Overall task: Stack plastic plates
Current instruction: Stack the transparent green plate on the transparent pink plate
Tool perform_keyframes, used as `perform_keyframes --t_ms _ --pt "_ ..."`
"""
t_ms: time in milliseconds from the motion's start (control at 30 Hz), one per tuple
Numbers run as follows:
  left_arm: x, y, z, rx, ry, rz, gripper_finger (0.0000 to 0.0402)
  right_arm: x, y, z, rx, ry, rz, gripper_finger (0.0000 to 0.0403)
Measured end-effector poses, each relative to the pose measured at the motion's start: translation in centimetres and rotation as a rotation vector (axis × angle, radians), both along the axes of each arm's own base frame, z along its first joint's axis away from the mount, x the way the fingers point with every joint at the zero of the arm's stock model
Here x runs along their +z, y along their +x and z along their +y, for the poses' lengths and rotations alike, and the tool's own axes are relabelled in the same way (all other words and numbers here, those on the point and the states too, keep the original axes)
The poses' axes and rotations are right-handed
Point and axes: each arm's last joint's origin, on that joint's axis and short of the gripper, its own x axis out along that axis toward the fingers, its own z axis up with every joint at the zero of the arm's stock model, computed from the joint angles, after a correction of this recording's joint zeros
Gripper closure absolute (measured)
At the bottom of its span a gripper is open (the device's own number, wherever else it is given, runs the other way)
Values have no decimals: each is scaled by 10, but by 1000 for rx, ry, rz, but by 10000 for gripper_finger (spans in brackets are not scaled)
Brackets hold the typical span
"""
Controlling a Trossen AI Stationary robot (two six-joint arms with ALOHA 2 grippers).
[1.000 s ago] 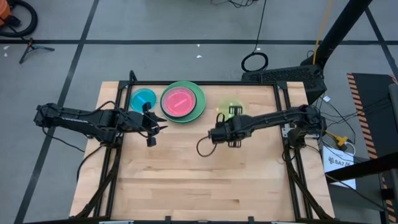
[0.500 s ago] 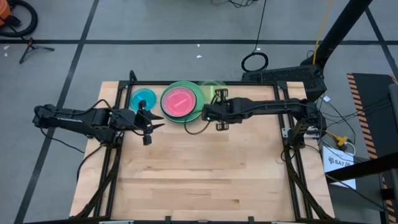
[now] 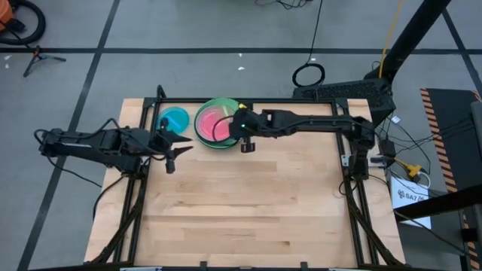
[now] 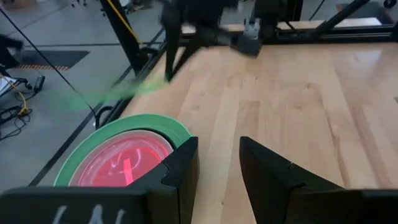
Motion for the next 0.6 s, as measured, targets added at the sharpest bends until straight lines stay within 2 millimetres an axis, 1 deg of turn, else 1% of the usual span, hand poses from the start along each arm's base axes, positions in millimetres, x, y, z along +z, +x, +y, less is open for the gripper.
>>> perform_keyframes --t_ms 200,333,500,600 --pt "1 -7 1 4 -9 -9 277 -42 19 -5 110 -75 145 403" --pt "1 -7 1 4 -9 0 277 -65 26 -6 143 -142 246 403" --pt "0 -8 1 4 -8 11 277 -79 30 -7 174 -161 297 403" --pt "0 -8 1 5 -11 11 277 -81 30 -7 192 -170 307 403"
